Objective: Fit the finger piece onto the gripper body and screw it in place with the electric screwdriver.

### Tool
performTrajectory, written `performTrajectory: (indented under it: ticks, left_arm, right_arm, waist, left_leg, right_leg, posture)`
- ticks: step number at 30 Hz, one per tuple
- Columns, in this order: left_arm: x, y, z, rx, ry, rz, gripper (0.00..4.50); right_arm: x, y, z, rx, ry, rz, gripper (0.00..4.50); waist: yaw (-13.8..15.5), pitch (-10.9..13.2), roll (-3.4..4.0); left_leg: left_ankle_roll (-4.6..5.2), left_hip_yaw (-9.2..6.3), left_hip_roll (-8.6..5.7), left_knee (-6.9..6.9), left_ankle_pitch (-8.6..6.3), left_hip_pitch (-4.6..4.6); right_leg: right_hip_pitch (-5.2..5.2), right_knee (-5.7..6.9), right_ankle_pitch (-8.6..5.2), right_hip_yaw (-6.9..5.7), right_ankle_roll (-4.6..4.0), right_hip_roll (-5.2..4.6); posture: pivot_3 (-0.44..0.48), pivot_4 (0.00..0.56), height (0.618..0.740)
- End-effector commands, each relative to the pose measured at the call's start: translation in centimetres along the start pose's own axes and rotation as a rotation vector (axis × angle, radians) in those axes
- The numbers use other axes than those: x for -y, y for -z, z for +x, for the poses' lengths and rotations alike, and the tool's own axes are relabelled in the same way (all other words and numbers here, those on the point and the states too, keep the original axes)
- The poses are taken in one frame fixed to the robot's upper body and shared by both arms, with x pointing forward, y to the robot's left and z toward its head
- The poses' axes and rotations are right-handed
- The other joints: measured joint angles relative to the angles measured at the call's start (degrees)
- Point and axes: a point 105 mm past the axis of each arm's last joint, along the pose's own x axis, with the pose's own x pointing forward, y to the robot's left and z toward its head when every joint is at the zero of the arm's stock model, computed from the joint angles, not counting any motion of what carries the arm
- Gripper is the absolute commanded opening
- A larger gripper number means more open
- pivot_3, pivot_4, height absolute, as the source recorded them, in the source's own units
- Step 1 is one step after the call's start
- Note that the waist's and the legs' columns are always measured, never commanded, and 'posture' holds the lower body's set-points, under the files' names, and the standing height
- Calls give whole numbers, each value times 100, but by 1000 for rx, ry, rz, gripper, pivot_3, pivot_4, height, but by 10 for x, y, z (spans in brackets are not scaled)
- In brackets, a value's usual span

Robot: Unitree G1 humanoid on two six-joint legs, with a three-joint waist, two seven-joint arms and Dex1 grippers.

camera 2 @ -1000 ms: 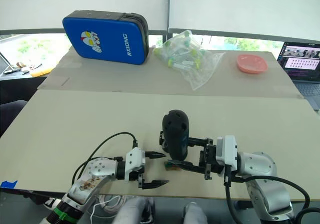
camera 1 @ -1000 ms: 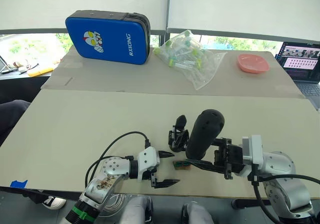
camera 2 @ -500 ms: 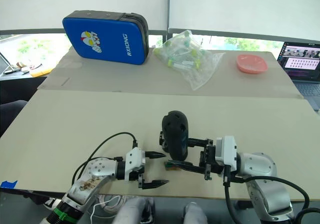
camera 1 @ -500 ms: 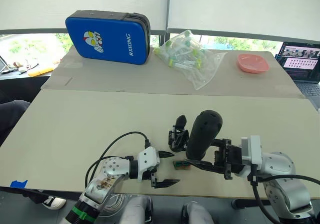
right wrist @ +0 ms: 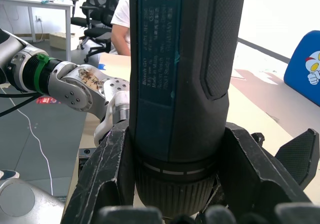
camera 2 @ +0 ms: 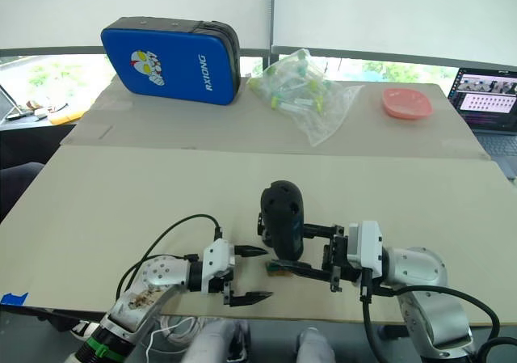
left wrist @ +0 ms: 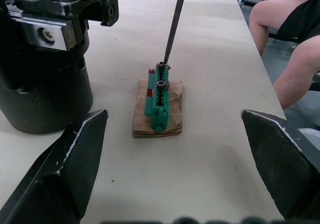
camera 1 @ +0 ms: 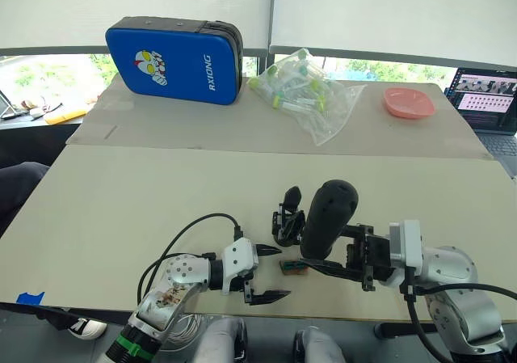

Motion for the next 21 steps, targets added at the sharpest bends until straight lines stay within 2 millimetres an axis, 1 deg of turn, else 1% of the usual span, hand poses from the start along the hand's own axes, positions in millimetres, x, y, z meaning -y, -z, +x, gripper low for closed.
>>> performTrajectory:
  ticks: [1,21]
  left_arm:
    - [11,14,5,-32,35,-59,4500]
    - [12,13,7,-30,42,-60,4500]
  right_arm:
    - [1,-14,0,44,-7,-54,1907]
    - [3,-15,1,53,1,-60,1907]
  waist:
    - [0,0,0]
    - [1,0,0]
  left_leg:
    - [0,0,0,0,0,0]
    - [0,0,0,0,0,0]
  right_leg:
    - [0,0,0,0,0,0]
    - [0,0,0,0,0,-1]
  posture:
    - [0,150,740]
    - [0,150,740]
